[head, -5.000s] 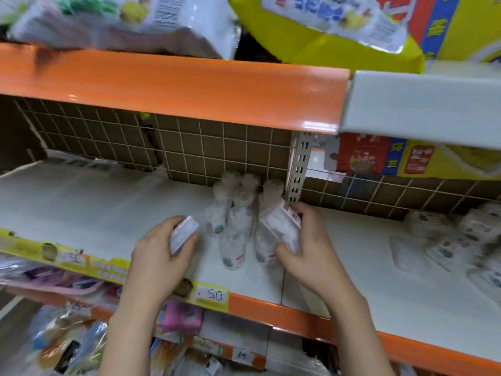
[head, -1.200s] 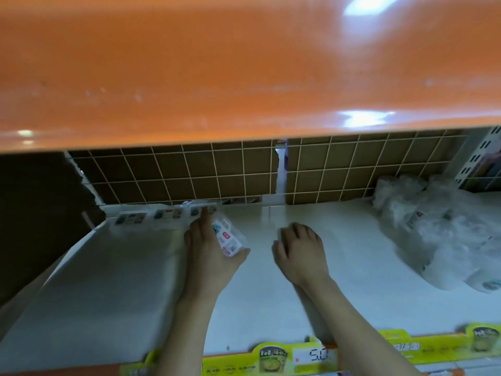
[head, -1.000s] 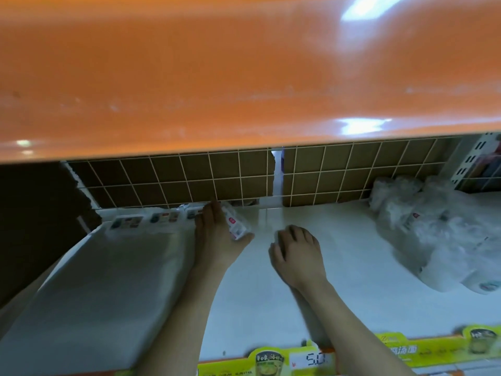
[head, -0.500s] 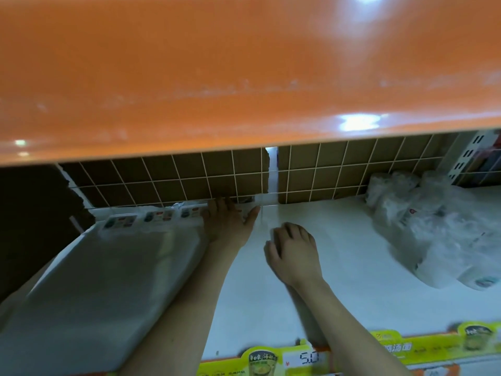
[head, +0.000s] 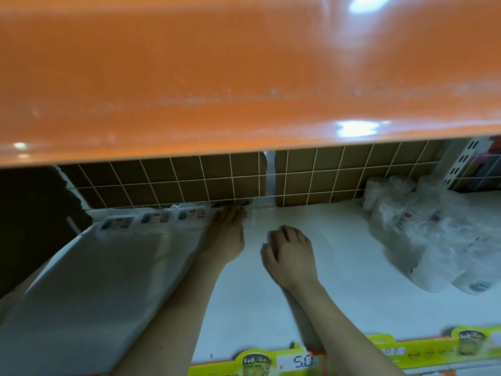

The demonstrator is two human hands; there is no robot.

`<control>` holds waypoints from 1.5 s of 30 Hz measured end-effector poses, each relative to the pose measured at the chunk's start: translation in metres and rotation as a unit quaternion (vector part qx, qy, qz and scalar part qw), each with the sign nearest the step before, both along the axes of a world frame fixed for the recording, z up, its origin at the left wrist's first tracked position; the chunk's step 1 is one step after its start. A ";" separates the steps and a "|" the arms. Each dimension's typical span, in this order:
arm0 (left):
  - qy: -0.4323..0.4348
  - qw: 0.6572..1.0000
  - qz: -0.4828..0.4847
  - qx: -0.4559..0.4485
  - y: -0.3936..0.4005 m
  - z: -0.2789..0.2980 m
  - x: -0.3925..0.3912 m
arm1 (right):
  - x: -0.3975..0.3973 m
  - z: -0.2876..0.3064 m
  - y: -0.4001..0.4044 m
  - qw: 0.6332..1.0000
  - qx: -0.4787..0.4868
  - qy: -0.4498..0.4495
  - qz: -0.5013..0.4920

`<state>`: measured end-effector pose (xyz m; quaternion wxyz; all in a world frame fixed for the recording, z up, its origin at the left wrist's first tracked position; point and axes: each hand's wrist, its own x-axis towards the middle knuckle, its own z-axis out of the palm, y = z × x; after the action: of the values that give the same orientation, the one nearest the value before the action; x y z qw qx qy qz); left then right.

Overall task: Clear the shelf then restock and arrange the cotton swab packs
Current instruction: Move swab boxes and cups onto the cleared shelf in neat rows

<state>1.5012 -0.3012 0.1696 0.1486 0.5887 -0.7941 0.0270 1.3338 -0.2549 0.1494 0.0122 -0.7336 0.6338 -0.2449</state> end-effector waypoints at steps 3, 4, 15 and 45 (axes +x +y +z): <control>-0.004 1.000 0.031 0.004 -0.003 0.000 0.005 | 0.000 0.001 0.000 1.000 0.005 0.000 0.005; -0.003 0.999 0.042 0.007 -0.003 0.000 0.007 | 0.000 0.001 0.000 1.000 0.006 0.001 0.006; 0.036 0.999 0.040 0.004 0.005 0.012 -0.012 | 0.000 0.009 0.003 0.999 0.033 0.009 0.016; 0.150 0.975 0.162 -0.007 0.162 0.046 -0.260 | -0.322 0.073 0.074 0.991 -0.065 -0.114 0.040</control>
<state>1.2409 -0.1391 0.2154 0.2637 0.7056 -0.6569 -0.0328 1.0119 -0.1807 0.2226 0.0463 -0.7247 0.5816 -0.3666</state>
